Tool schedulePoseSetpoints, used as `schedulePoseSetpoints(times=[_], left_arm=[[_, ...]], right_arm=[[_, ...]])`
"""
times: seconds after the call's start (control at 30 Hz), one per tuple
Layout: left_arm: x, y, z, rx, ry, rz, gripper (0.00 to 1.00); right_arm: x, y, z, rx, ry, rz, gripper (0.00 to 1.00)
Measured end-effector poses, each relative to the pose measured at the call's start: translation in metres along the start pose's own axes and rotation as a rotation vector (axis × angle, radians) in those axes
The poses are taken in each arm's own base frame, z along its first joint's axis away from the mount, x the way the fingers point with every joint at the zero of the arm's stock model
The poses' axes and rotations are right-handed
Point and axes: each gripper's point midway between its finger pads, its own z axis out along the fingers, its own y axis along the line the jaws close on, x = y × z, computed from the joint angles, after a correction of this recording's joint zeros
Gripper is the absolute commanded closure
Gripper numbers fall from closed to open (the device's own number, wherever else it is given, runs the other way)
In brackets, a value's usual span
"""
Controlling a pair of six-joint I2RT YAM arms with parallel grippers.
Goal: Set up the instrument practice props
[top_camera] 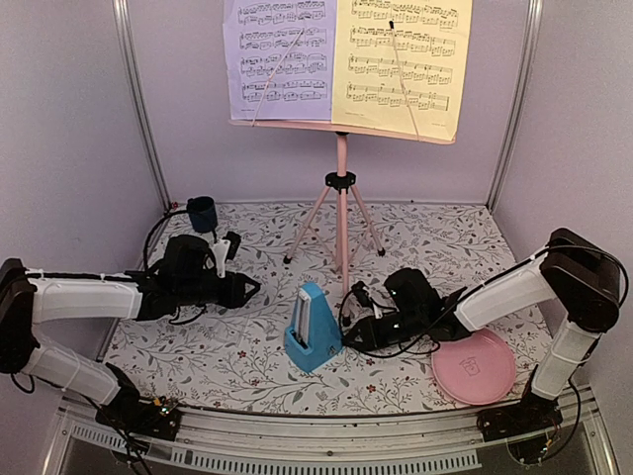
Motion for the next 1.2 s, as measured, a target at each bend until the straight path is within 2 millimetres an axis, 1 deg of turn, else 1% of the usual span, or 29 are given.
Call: schedulePoseSetpoints(times=[0.17, 0.37, 0.47, 0.63, 0.73, 0.83, 0.9, 1.03, 1.2], left_arm=[[0.005, 0.000, -0.006, 0.005, -0.007, -0.005, 0.57], [0.012, -0.001, -0.013, 0.018, -0.022, -0.017, 0.60], [0.015, -0.004, -0.016, 0.028, -0.029, -0.022, 0.61], [0.024, -0.021, -0.024, 0.084, -0.050, -0.007, 0.62], [0.028, -0.026, -0.023, 0.100, -0.048, -0.009, 0.64], [0.031, -0.029, -0.019, 0.108, -0.039, -0.011, 0.66], [0.036, -0.030, -0.016, 0.109, -0.026, -0.016, 0.67], [0.044, -0.031, -0.012, 0.111, -0.020, -0.036, 0.71], [0.065, -0.031, -0.005, 0.106, 0.019, -0.060, 0.76]], right_arm=[[-0.023, 0.013, 0.007, -0.027, -0.039, -0.019, 0.80], [-0.036, 0.017, 0.017, -0.033, -0.053, -0.024, 0.80], [-0.046, 0.023, 0.022, -0.046, -0.065, -0.033, 0.80], [-0.066, 0.035, 0.026, -0.066, -0.102, -0.050, 0.79], [-0.080, 0.045, 0.027, -0.083, -0.126, -0.063, 0.78], [-0.097, 0.057, 0.028, -0.108, -0.155, -0.078, 0.78], [-0.104, 0.063, 0.028, -0.120, -0.169, -0.085, 0.76], [-0.111, 0.069, 0.026, -0.133, -0.185, -0.097, 0.74], [-0.114, 0.072, 0.026, -0.137, -0.191, -0.106, 0.72]])
